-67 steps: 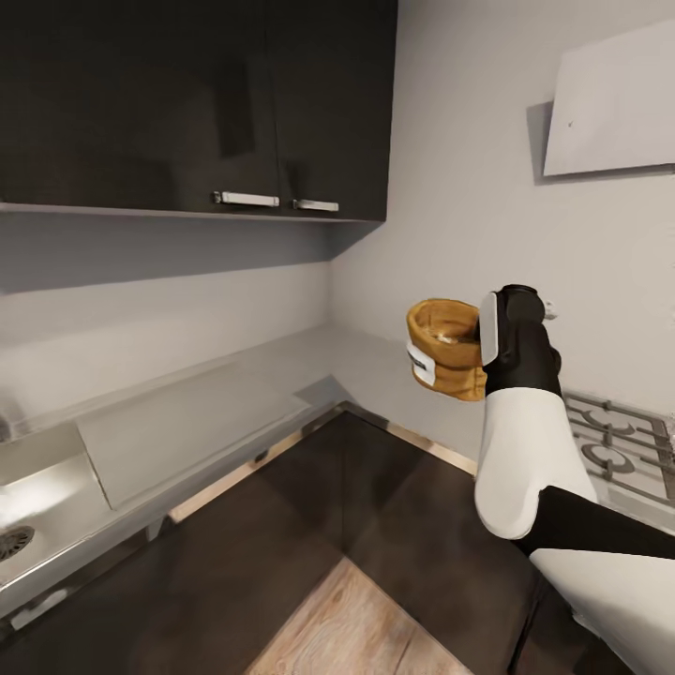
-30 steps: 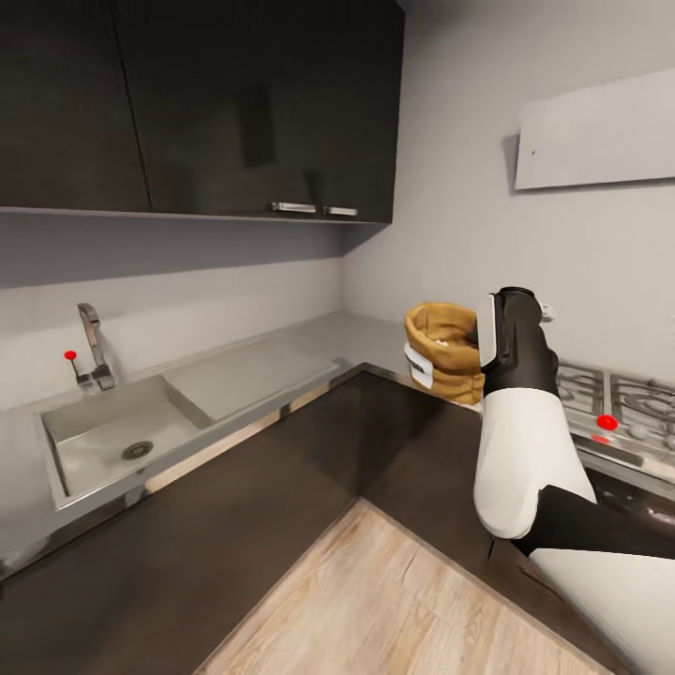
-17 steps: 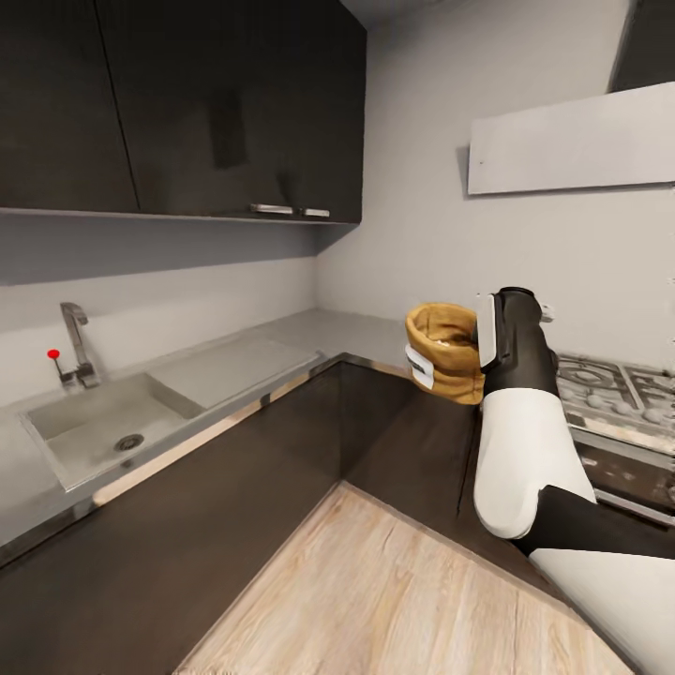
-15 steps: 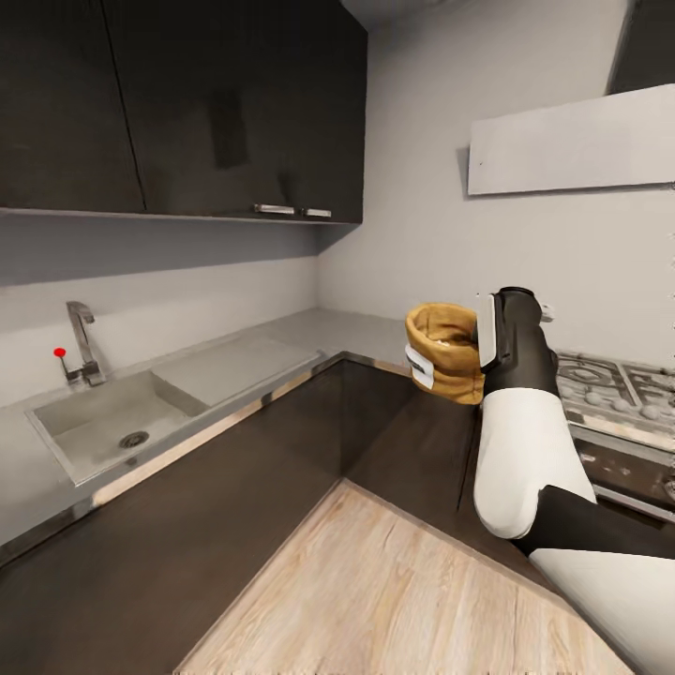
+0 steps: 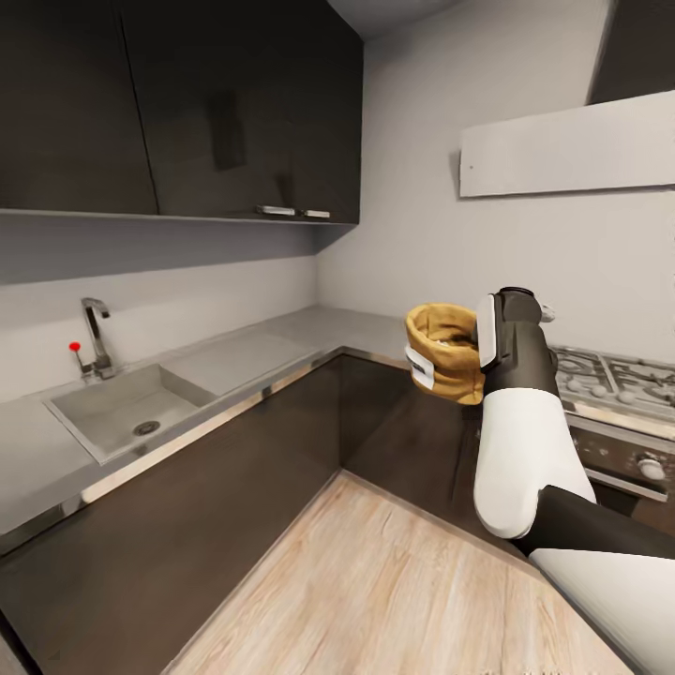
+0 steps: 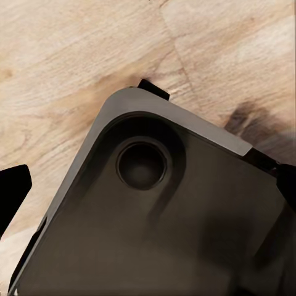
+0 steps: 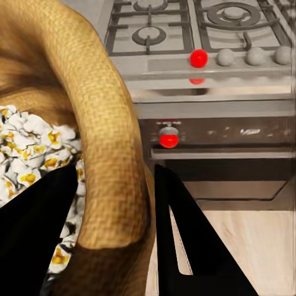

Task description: In the kitchen, take the popcorn bag from the countertop, put it into the microwave, and heat it until the popcorn is cooked so the cooked popcorn ends up inside the bag.

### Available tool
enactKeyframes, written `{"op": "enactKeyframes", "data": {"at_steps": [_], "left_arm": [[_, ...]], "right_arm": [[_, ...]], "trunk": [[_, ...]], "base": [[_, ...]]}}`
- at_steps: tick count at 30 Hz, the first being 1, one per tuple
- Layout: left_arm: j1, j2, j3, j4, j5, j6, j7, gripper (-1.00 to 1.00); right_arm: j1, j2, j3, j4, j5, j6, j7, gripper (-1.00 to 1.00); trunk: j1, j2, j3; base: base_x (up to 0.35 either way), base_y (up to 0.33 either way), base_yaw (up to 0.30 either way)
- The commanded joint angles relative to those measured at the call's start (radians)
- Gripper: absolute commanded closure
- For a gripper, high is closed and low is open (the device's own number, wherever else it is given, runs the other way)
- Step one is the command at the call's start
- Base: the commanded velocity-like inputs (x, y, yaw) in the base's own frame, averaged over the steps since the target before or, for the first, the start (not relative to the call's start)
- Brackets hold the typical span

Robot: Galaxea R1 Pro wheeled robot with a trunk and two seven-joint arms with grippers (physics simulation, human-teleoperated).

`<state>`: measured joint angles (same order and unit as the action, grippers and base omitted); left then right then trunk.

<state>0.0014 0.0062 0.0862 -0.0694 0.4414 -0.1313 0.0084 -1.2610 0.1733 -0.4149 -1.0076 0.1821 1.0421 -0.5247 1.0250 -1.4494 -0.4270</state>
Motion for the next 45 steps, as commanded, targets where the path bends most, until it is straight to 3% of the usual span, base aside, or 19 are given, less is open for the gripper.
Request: {"op": "enactKeyframes", "data": {"at_steps": [1,8,11,15,24,42,45], "left_arm": [[0.000,0.000,0.008,-0.001,-0.005,-0.001,0.001,-1.00],[0.000,0.002,0.009,-0.001,-0.004,-0.007,0.001,-1.00],[0.000,0.004,0.009,-0.002,-0.004,-0.007,0.001,-1.00],[0.000,0.002,0.009,-0.001,-0.006,-0.008,0.001,-1.00],[0.000,0.002,0.004,-0.001,-0.011,-0.008,0.001,-1.00],[0.000,-0.002,0.001,0.000,-0.010,-0.002,0.004,-1.00],[0.000,-0.002,0.001,0.000,-0.010,-0.002,0.004,-1.00]], "right_arm": [[-0.001,0.001,-0.002,-0.001,0.010,0.005,0.005,1.00],[-0.001,-0.002,-0.002,0.000,0.010,0.005,0.009,1.00],[-0.001,-0.011,-0.002,0.000,0.048,0.005,0.010,1.00],[-0.001,-0.015,-0.002,0.000,0.056,0.005,0.007,1.00],[-0.001,-0.023,-0.002,0.063,0.054,0.005,0.009,1.00],[-0.001,-0.025,-0.004,0.066,0.052,0.005,0.015,1.00],[-0.001,-0.046,-0.003,0.074,0.050,0.005,0.062,1.00]], "trunk": [[0.000,-0.001,-0.001],[0.000,-0.001,0.002],[0.000,-0.001,0.003],[0.000,-0.001,0.005],[0.000,-0.001,0.008],[0.000,-0.001,0.015],[0.000,-0.001,0.016]], "base": [[-0.001,0.000,-0.260],[0.000,0.000,-0.287],[0.000,0.000,-0.292],[0.000,0.000,-0.292],[0.000,0.000,-0.292],[0.000,0.000,-0.292],[0.000,0.000,-0.292]]}}
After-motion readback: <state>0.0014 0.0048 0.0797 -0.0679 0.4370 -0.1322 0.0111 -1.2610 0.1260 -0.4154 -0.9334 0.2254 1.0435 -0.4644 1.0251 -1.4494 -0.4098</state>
